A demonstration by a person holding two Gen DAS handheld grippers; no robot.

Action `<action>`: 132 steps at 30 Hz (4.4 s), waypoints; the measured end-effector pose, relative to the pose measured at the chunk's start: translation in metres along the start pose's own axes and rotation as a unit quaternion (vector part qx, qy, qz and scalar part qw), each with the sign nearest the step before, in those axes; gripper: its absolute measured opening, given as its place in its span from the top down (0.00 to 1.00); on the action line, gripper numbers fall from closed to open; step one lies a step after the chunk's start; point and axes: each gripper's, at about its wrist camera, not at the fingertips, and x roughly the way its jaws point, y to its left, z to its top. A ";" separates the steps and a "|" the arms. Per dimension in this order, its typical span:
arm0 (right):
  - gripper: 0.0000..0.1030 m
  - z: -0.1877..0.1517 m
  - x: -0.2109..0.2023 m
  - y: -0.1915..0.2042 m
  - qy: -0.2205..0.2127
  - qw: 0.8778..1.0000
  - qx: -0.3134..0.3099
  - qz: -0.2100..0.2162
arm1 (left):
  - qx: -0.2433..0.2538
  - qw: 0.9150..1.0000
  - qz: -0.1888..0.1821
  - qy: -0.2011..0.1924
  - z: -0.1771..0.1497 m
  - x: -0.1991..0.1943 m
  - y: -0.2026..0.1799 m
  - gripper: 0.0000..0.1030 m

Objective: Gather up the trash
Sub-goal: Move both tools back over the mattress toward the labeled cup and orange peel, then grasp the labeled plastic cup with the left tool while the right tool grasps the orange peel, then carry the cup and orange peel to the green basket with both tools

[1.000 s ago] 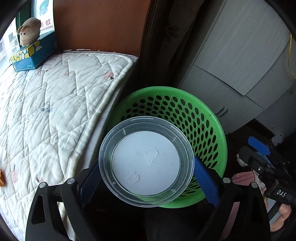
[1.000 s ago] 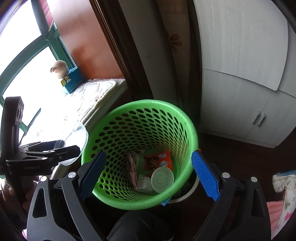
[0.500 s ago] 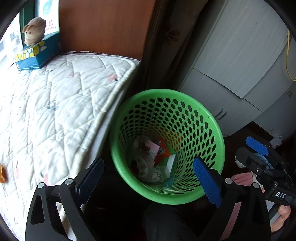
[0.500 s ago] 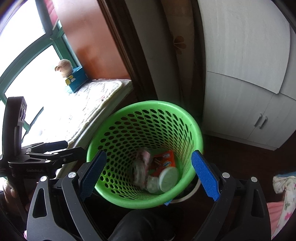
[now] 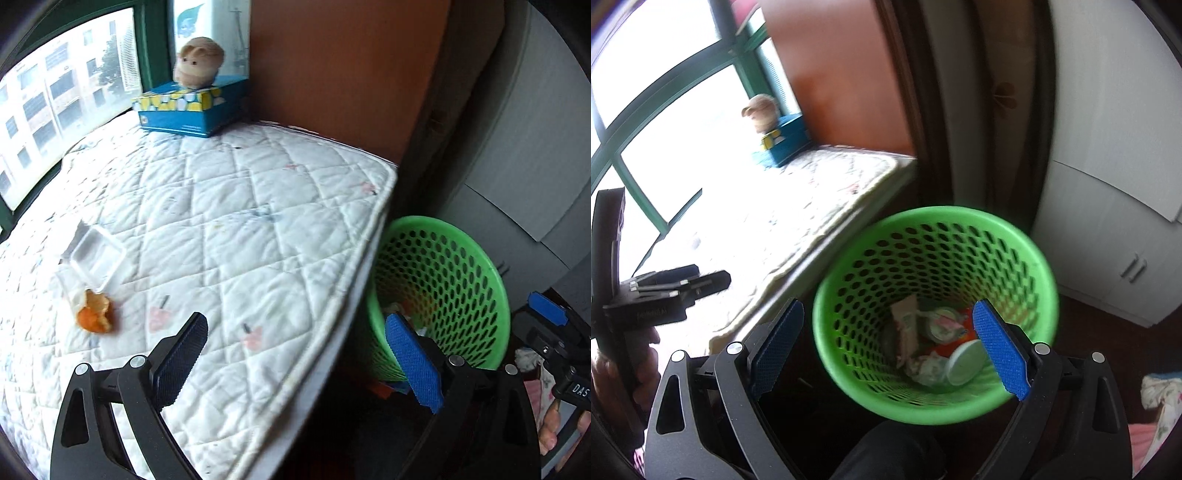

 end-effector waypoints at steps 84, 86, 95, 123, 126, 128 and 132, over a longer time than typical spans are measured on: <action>0.69 -0.001 0.163 0.318 0.112 0.960 -0.197 0.161 | -0.144 0.989 0.009 -0.031 -0.027 -0.023 0.291 0.37; 0.70 -0.003 0.153 0.310 0.107 0.962 -0.192 0.164 | -0.136 0.990 0.006 -0.032 -0.026 -0.026 0.280 0.37; 0.70 -0.009 0.108 0.264 0.088 0.970 -0.163 0.160 | -0.103 0.994 -0.019 -0.041 -0.023 -0.039 0.224 0.37; 0.68 0.007 0.071 0.018 0.058 0.998 -0.013 -0.028 | 0.013 0.995 -0.096 -0.016 0.008 -0.015 0.043 0.37; 0.67 0.010 0.073 -0.002 0.058 0.997 0.002 -0.044 | 0.021 0.995 -0.102 -0.011 0.009 -0.012 0.029 0.37; 0.64 0.010 0.074 -0.013 0.061 0.997 0.013 -0.045 | 0.026 0.994 -0.106 -0.008 0.009 -0.009 0.020 0.37; 0.54 0.011 0.066 -0.025 0.052 0.997 0.023 -0.053 | 0.038 0.993 -0.114 0.000 0.011 -0.004 0.001 0.37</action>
